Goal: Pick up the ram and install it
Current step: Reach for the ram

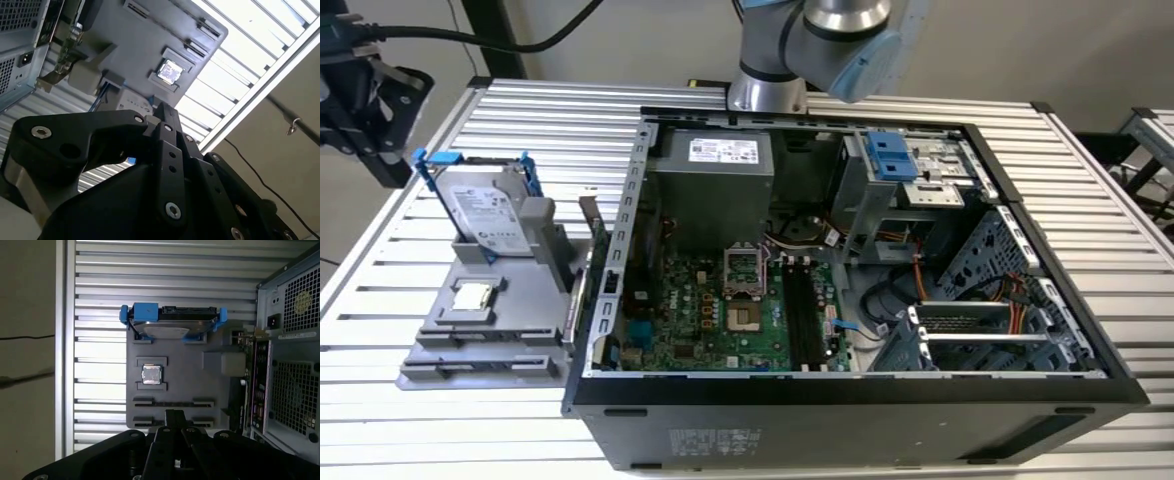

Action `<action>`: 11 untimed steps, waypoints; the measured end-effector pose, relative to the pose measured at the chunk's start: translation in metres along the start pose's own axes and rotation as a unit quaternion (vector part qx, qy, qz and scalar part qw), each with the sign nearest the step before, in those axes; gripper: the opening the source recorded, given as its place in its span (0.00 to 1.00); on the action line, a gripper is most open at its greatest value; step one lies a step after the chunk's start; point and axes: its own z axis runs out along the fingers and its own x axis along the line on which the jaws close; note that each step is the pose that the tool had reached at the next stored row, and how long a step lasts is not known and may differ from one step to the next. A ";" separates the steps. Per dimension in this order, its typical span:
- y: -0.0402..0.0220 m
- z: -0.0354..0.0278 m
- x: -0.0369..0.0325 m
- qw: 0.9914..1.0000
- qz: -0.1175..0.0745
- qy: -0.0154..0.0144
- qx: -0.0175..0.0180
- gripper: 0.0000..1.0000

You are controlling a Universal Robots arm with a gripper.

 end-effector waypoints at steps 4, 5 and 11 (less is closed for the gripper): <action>-0.0073 0.0000 0.0006 1.000 0.000 0.000 0.000 0.00; -0.0100 0.0000 0.0006 1.000 0.000 0.000 0.000 0.00; -0.0244 0.0002 0.0008 1.000 0.000 0.000 0.000 0.00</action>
